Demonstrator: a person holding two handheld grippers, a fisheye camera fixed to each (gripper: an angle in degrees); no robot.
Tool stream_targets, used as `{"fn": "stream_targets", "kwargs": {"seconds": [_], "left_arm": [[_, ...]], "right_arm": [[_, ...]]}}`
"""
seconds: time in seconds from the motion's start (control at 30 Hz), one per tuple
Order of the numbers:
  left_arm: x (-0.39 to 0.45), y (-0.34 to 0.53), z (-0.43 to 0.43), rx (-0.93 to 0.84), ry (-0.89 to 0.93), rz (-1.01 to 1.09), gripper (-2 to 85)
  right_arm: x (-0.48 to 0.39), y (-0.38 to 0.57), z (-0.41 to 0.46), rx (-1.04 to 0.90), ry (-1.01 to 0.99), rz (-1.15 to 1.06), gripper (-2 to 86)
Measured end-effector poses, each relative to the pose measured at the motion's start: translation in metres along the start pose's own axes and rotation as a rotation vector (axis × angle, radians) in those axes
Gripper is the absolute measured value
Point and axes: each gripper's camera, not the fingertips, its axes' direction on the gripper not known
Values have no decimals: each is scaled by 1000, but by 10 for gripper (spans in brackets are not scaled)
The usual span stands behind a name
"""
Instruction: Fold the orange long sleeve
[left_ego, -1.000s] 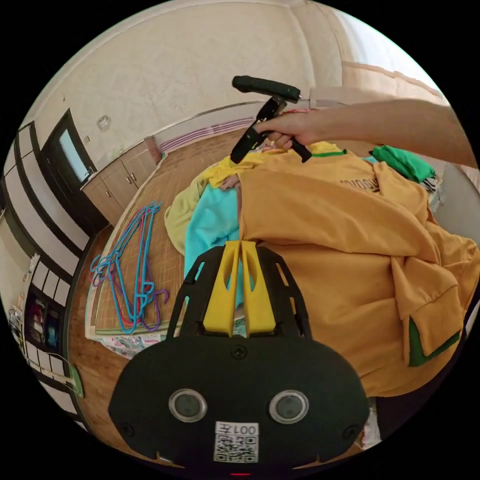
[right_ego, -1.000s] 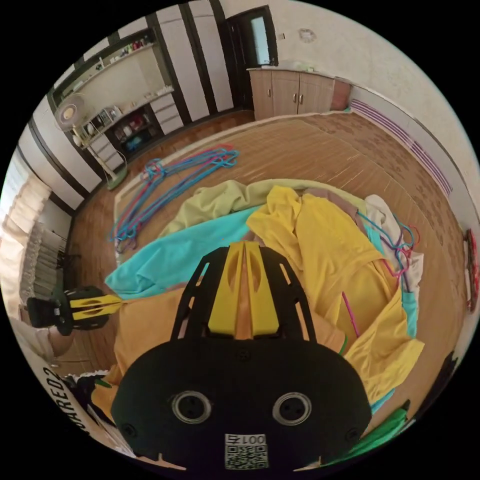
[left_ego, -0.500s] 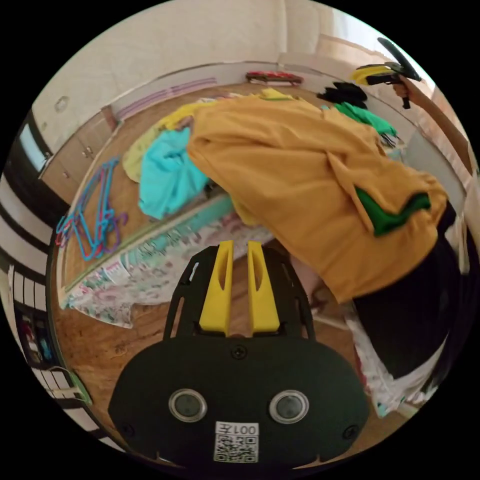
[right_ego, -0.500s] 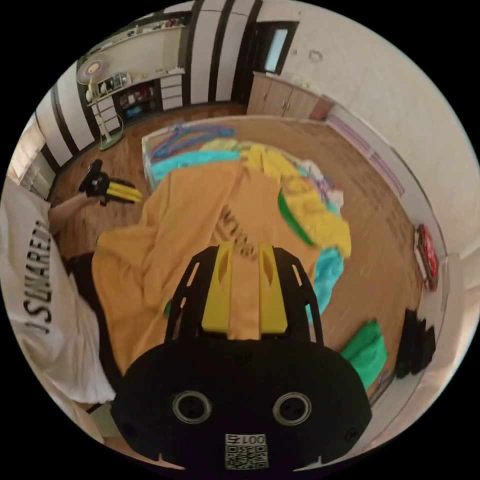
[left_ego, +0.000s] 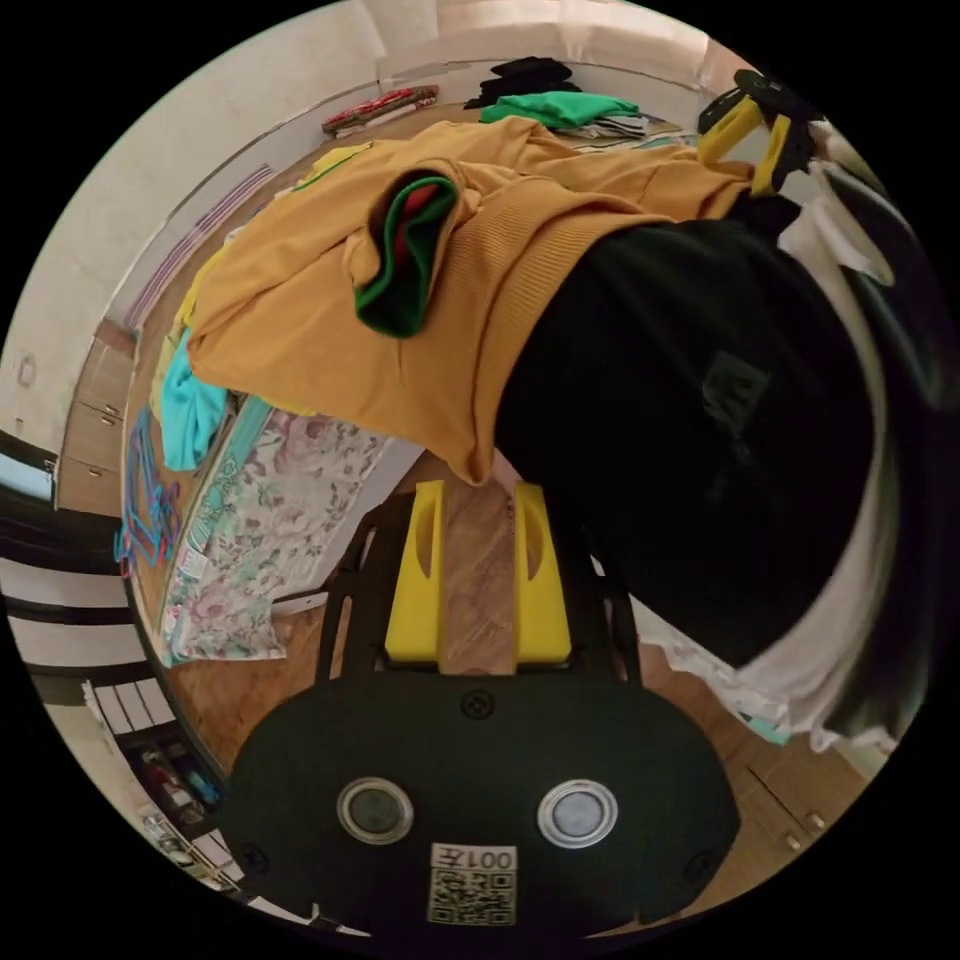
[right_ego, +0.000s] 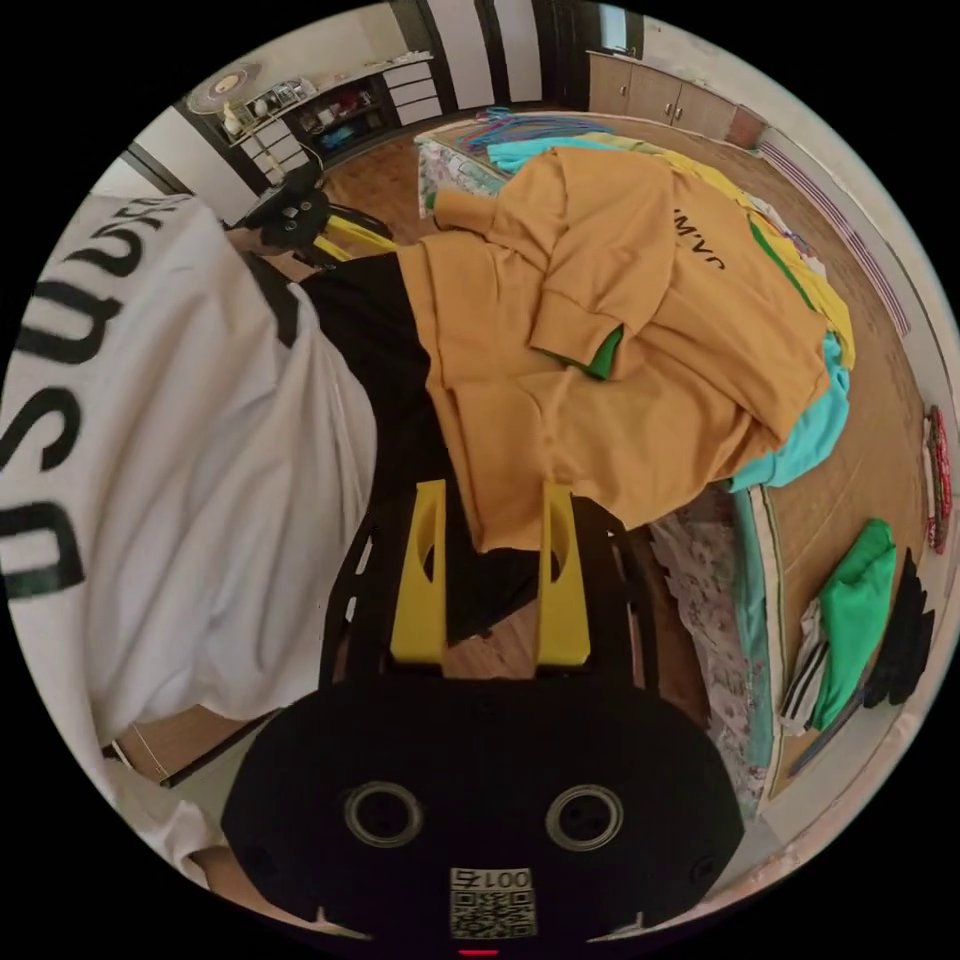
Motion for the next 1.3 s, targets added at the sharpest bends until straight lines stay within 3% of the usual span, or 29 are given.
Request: {"fn": "stream_targets", "kwargs": {"seconds": [0.17,0.33,0.53,0.8,1.0,1.17,1.3], "left_arm": [[16,-19,14,17,-206,-102,76],[36,-29,20,11,-133,-133,2],[57,-17,11,-50,-21,-80,26],[77,-29,13,-171,-25,-175,33],[98,-51,10,-200,-146,-124,29],[108,-50,5,-159,-138,-211,30],[121,-49,3,-137,-185,-157,40]], "right_arm": [[1,16,0,18,7,-1,59],[0,42,-8,75,28,35,26],[3,75,-15,129,41,93,10],[-7,84,-11,139,-19,7,15],[-19,76,-11,1,131,-73,23],[-21,89,-18,92,76,-46,50],[-27,95,-14,164,2,-75,77]]}}
